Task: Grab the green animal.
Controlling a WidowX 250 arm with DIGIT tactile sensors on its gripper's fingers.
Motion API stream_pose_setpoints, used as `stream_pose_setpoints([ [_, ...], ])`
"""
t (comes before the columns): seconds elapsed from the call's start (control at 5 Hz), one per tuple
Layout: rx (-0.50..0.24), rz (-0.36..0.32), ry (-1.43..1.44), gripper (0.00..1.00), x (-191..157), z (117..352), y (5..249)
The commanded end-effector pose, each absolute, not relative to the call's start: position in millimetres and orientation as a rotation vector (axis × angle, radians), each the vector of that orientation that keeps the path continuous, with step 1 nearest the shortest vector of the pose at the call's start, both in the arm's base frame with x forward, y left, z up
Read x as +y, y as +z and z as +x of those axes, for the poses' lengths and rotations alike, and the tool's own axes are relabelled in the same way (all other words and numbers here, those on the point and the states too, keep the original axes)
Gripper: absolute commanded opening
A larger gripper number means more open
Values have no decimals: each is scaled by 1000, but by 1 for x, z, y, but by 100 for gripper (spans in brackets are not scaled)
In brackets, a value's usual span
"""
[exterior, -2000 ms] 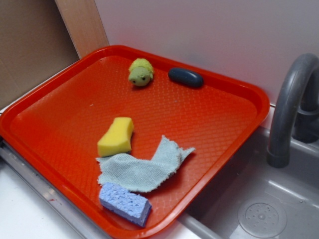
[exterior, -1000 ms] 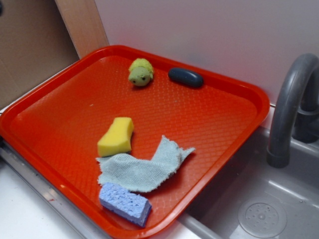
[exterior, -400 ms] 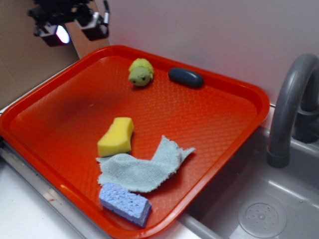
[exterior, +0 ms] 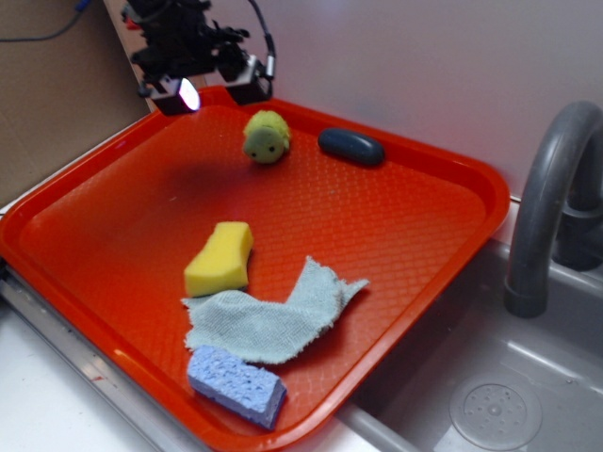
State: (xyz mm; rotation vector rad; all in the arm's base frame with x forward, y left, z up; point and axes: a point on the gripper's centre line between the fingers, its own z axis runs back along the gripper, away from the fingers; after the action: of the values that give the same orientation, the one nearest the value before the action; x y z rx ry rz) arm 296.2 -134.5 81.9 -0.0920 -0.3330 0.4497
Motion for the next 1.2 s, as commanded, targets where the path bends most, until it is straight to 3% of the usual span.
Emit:
stream_pose_setpoints([
  [0.0,-332,-95,447,100,-150,322,65],
  [0.2,-289,-60,454,100,-153,324,50],
  [0.4,-287,-49,441,0,-161,318,49],
  [0.6,-246,-31,388,0,-166,304,57],
  [1.0,-187,-129,150,0,-183,256,121],
])
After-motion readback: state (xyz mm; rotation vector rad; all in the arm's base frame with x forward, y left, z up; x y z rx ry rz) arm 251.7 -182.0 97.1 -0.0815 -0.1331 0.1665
